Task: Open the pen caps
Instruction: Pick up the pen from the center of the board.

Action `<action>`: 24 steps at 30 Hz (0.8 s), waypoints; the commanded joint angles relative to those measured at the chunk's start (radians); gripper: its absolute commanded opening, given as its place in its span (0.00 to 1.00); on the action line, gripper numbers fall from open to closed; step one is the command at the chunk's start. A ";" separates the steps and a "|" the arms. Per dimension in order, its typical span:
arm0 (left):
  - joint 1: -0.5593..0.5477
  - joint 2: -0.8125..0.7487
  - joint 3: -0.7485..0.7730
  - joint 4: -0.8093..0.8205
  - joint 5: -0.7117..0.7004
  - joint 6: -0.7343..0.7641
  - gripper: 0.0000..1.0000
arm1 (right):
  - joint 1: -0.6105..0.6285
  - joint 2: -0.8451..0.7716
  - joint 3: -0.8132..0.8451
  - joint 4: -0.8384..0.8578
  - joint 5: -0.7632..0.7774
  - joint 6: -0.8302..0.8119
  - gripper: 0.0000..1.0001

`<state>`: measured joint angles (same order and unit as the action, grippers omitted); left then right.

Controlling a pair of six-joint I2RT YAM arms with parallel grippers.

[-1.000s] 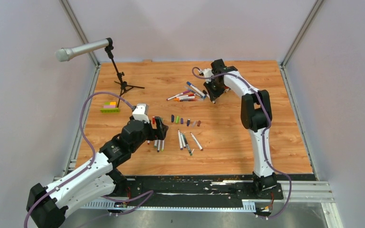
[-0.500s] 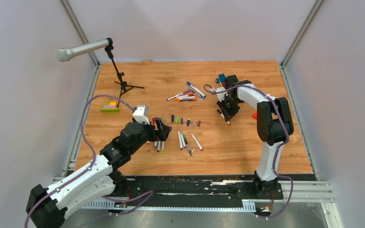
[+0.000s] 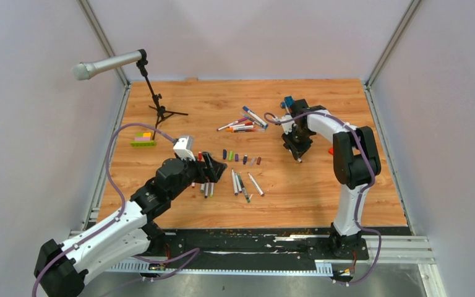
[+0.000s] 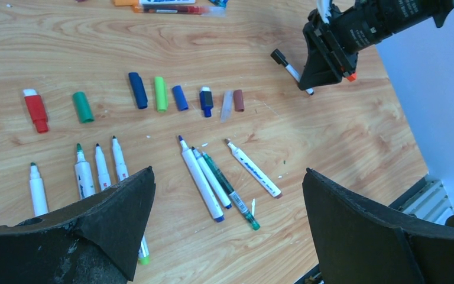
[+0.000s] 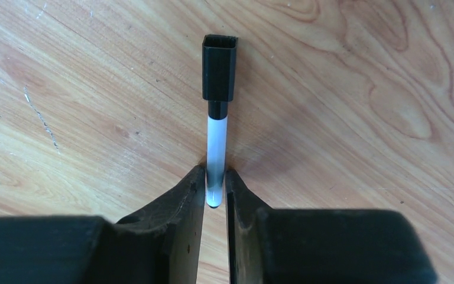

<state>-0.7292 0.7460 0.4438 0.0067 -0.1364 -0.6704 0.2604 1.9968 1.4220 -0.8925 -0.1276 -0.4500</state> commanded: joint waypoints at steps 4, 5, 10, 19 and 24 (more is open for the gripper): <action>0.005 0.031 -0.043 0.190 0.080 -0.112 1.00 | 0.022 0.011 -0.089 0.102 0.096 -0.002 0.06; 0.005 0.058 -0.055 0.241 0.099 -0.144 1.00 | 0.022 0.001 -0.105 0.114 0.092 -0.003 0.02; 0.005 0.236 -0.073 0.517 0.220 -0.295 1.00 | 0.013 -0.097 -0.184 0.158 0.002 0.011 0.00; -0.008 0.655 0.062 0.825 0.316 -0.458 0.96 | -0.023 -0.316 -0.308 0.215 -0.208 0.007 0.00; -0.014 0.856 0.175 0.889 0.347 -0.515 0.92 | -0.042 -0.350 -0.314 0.200 -0.338 -0.001 0.00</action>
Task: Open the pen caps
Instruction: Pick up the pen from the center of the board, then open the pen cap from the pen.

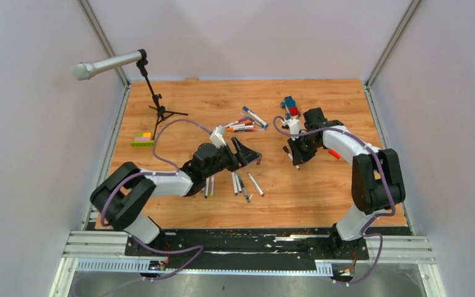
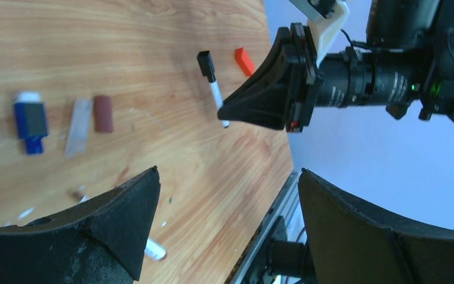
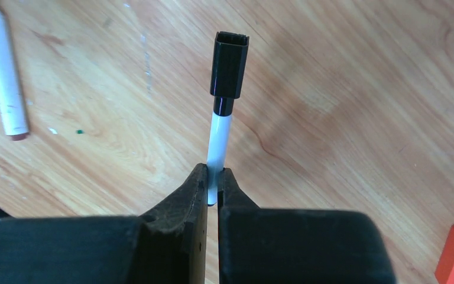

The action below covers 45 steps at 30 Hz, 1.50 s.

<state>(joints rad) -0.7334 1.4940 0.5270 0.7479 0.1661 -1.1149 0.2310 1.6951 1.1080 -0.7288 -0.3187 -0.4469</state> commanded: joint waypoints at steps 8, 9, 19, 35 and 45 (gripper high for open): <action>-0.034 0.290 0.277 0.088 0.027 -0.061 0.94 | -0.013 -0.084 -0.002 0.011 -0.339 -0.022 0.00; -0.036 0.309 0.291 0.078 0.025 -0.059 0.94 | -0.013 -0.088 -0.002 0.011 -0.354 -0.024 0.00; -0.038 0.397 0.374 0.018 -0.014 -0.061 0.77 | -0.014 -0.108 -0.004 0.005 -0.443 -0.027 0.00; -0.044 0.449 0.438 0.003 -0.005 -0.053 0.47 | -0.010 -0.078 -0.005 -0.004 -0.470 -0.028 0.00; -0.046 0.453 0.433 0.028 0.021 -0.039 0.00 | 0.000 -0.062 -0.002 -0.015 -0.478 -0.033 0.02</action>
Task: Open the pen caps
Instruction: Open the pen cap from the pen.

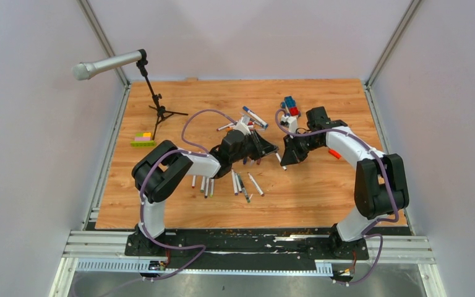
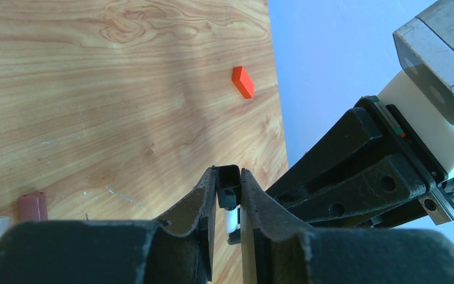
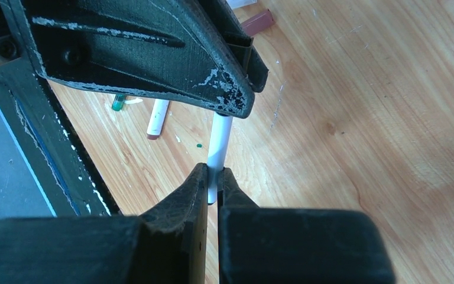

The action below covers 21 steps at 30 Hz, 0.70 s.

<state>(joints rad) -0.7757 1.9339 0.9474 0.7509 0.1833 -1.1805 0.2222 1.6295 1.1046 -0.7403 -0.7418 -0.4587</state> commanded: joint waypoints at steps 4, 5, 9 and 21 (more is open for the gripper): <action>-0.014 -0.009 -0.008 0.044 0.009 0.040 0.00 | 0.009 -0.002 0.002 0.001 -0.071 -0.002 0.26; -0.019 -0.016 -0.013 0.050 0.008 0.046 0.00 | 0.009 -0.002 0.001 0.004 -0.078 0.002 0.28; -0.045 -0.040 -0.022 0.058 0.004 0.068 0.00 | 0.009 0.001 0.000 0.017 -0.099 0.029 0.34; -0.038 -0.078 -0.012 0.090 -0.066 0.047 0.00 | 0.009 0.044 -0.006 0.020 -0.126 0.049 0.00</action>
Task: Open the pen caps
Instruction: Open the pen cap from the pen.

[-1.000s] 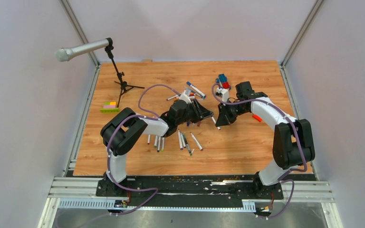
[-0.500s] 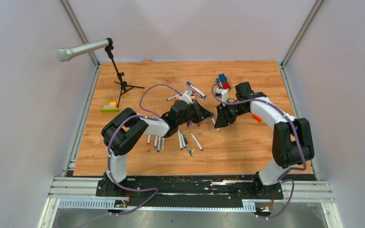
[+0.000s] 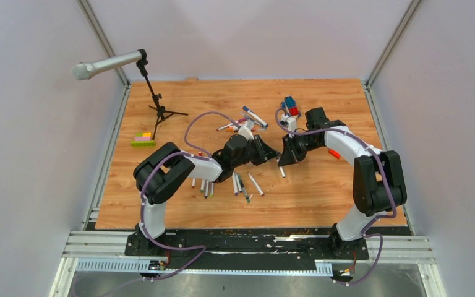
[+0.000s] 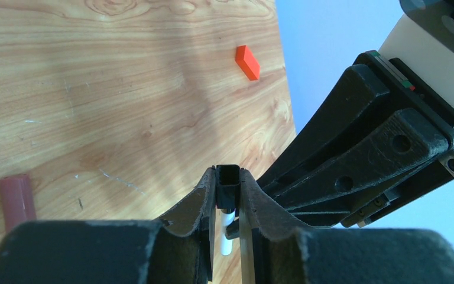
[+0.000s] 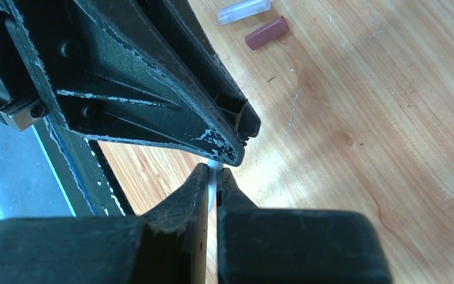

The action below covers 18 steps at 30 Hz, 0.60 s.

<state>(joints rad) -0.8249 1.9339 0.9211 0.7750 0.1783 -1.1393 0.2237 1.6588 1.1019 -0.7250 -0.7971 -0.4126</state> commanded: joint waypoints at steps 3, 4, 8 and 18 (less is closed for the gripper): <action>0.036 -0.118 -0.007 0.085 -0.112 -0.006 0.00 | 0.008 0.012 -0.007 0.004 -0.082 0.004 0.00; 0.045 -0.129 -0.010 0.091 -0.121 -0.012 0.00 | 0.007 0.012 -0.008 0.006 -0.083 0.002 0.00; 0.073 -0.158 -0.004 0.097 -0.123 -0.021 0.00 | 0.008 0.006 -0.009 0.010 -0.076 0.005 0.17; 0.066 -0.136 -0.031 0.180 -0.093 -0.086 0.00 | 0.008 -0.004 -0.013 0.021 -0.084 0.014 0.30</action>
<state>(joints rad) -0.7464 1.8187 0.8894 0.8661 0.0959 -1.1889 0.2264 1.6672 1.0912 -0.7025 -0.8635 -0.4004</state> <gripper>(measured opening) 0.232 0.299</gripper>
